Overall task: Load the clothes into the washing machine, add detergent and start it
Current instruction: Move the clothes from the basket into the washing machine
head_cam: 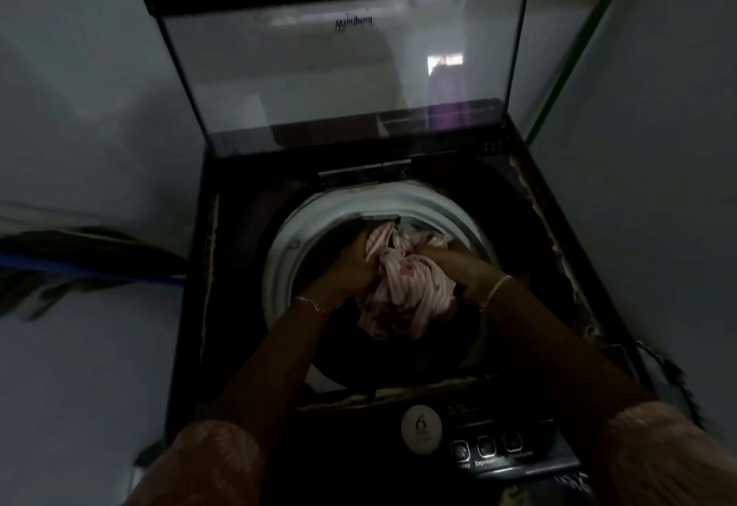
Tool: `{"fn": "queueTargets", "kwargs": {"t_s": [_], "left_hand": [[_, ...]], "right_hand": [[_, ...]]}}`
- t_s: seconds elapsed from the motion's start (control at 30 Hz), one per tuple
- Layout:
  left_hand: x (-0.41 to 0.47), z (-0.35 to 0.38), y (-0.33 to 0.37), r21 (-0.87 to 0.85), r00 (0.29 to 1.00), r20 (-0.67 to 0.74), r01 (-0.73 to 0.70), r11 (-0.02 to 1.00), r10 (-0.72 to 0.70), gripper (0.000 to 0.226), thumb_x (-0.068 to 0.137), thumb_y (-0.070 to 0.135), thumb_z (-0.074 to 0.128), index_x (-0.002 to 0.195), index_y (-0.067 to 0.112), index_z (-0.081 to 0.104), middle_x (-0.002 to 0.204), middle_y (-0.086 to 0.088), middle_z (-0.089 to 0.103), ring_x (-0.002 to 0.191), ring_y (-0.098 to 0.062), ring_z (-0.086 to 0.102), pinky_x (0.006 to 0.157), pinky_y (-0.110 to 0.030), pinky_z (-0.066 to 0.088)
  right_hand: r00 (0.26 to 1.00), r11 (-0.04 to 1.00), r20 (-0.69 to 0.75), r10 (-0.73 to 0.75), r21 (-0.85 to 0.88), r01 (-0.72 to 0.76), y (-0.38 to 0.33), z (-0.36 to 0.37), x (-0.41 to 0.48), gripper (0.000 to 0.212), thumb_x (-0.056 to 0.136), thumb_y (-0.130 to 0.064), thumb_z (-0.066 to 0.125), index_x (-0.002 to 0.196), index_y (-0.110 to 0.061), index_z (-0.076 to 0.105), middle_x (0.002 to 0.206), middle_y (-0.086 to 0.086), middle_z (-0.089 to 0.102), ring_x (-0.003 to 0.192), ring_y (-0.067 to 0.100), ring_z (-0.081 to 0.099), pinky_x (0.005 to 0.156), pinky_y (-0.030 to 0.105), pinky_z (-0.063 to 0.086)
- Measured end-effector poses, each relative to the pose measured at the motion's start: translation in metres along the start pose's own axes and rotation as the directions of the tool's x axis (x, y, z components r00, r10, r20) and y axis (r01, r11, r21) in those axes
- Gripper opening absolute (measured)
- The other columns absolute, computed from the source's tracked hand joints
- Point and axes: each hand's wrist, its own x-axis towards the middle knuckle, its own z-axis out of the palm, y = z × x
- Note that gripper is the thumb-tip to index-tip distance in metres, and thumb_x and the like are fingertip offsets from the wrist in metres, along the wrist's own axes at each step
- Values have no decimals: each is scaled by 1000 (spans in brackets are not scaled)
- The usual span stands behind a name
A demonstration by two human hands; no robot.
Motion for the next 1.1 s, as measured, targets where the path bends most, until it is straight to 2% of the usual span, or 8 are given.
{"fn": "queueTargets", "kwargs": {"t_s": [0.07,0.17,0.27,0.4,0.6,0.73,0.8,1.1], "left_hand": [[16,9,-35,96,993,77,78,992,-86,82,66,59,76,133,20,52,135,-2,57,125,-18,53,109,-43,40],[-15,9,-3,172,972,208,70,983,-106,51,85,15,71,132,5,53,135,-11,54,126,-21,49,110,-35,37],[-24,7,0,206,936,319,89,975,-153,47,87,3,66,131,-3,51,134,-19,53,124,-26,49,111,-42,36],[-25,4,-6,270,930,300,131,954,-212,37,84,4,69,120,-3,62,117,-20,64,108,-29,60,99,-42,48],[-25,5,15,92,974,121,182,979,-193,30,87,-1,63,117,-6,61,102,-13,62,76,-7,57,67,-9,47],[-25,17,46,-121,971,97,230,966,-219,22,93,11,58,115,10,59,103,-8,65,78,-13,60,70,-21,47],[-27,26,70,-208,982,86,184,961,-170,16,95,15,54,110,16,59,98,-2,68,77,-11,60,70,-22,46],[-38,127,171,-331,975,219,40,943,36,11,95,17,54,99,19,64,97,0,72,82,-14,66,76,-25,51]], "right_hand": [[998,984,-28,-48,-171,43,6,0,3,15,95,-4,49,89,0,63,69,1,74,73,9,66,79,26,50],[998,952,17,-60,-300,63,20,-3,14,30,85,-9,66,110,8,63,113,21,67,108,31,62,99,41,47],[999,891,-49,7,-453,-28,27,-8,17,38,92,-15,61,124,3,54,128,4,55,120,20,52,99,27,39],[973,926,-229,-32,-374,-58,34,-22,29,42,87,-12,67,125,4,57,130,18,57,119,30,56,100,33,43],[984,958,-166,-63,-288,13,23,-20,17,29,93,-9,56,117,4,63,120,10,61,112,24,58,100,31,42],[982,996,-175,-68,44,77,6,-18,-7,13,92,-10,56,92,-4,67,95,20,67,83,29,64,83,37,53],[979,976,-173,-109,166,138,-5,-29,-24,18,93,-12,55,103,-1,66,100,19,67,84,27,64,81,34,55],[901,873,-333,-278,304,382,-24,-138,-121,18,98,-15,44,103,-13,61,97,2,67,86,14,63,74,23,51]]}}
